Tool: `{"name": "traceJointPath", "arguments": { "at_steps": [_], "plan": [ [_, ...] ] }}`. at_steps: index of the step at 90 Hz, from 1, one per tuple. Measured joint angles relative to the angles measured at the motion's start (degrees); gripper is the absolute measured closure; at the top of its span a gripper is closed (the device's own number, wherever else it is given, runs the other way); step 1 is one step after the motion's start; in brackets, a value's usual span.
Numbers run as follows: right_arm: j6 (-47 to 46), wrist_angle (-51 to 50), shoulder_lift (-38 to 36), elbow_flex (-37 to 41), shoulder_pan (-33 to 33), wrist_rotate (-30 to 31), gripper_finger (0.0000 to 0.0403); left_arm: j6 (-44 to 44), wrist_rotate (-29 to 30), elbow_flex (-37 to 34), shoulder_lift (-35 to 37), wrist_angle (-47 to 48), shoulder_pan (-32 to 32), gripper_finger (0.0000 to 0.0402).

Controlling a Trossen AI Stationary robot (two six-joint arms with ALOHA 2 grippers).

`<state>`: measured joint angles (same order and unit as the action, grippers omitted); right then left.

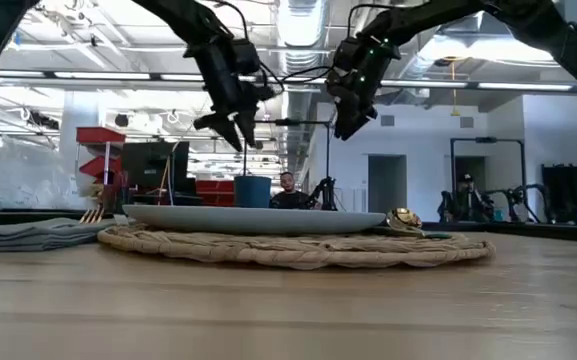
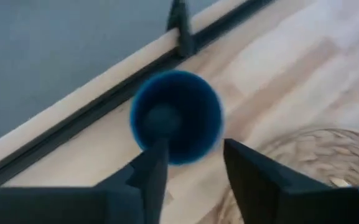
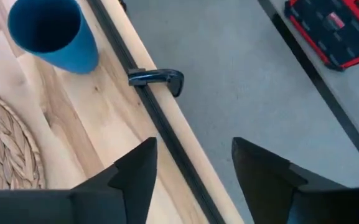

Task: Set table place
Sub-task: Move the blue cup to the top right of the brown tablemat

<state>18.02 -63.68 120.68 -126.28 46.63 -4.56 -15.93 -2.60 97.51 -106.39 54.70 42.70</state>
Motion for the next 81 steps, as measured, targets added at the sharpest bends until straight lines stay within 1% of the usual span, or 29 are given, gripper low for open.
{"name": "traceJointPath", "arguments": {
  "at_steps": [4, 11, 29, 44, 49, 53, 56, 62, 66, 74, 81],
  "plan": [
    [-0.01, -0.11, 0.0, 0.08, 0.0, 0.0, 0.0201, -1.09, 1.19, 0.62, -1.1, 1.36, 0.19, 0.0231],
    [0.01, 0.15, 0.0, 0.09, 0.0, 0.0, 0.02, -2.21, 1.59, 1.54, -3.0, 2.33, 0.64, 0.0223],
    [0.31, 0.42, 0.0, 0.09, 0.0, 0.0, 0.0204, -1.95, 1.83, 3.45, -7.86, 2.27, 1.46, 0.0227],
    [0.46, 0.32, 0.0, 0.09, 0.0, -0.01, 0.0205, -1.41, -2.19, 4.33, -12.62, 3.38, 1.57, 0.0237],
    [0.46, -0.07, 0.0, 0.09, 0.0, 0.01, 0.0205, -1.53, -4.41, 4.85, -14.24, 4.58, 1.57, 0.0253],
    [0.44, -0.51, 0.0, 0.09, 0.0, 0.12, 0.0205, -2.05, -5.75, 5.22, -15.6, 5.37, 1.55, 0.0276],
    [0.46, -0.93, 0.0, 0.09, 0.0, 0.3, 0.0207, -2.44, -6.22, 5.22, -16.47, 6.27, 1.53, 0.03],
    [0.46, -2.77, -0.09, 0.06, 0.02, 1.7, 0.0215, -2.23, -7.16, 5.16, -17.37, 7.09, 1.05, 0.0361],
    [0.46, -4.0, -0.36, 0.09, 0.4, 2.47, 0.0223, -1.87, -7.83, 5.16, -17.42, 6.54, 0.57, 0.0385],
    [0.18, -6.16, -2.35, 0.1, 1.28, 3.29, 0.0242, -1.33, -8.07, 5.25, -16.86, 6.2, -1.08, 0.0397],
    [0.09, -6.74, -5.9, 0.45, 2.63, 3.44, 0.0259, -1.38, -8.08, 6.57, -17.01, 6.82, -2.62, 0.04]
  ]
}}
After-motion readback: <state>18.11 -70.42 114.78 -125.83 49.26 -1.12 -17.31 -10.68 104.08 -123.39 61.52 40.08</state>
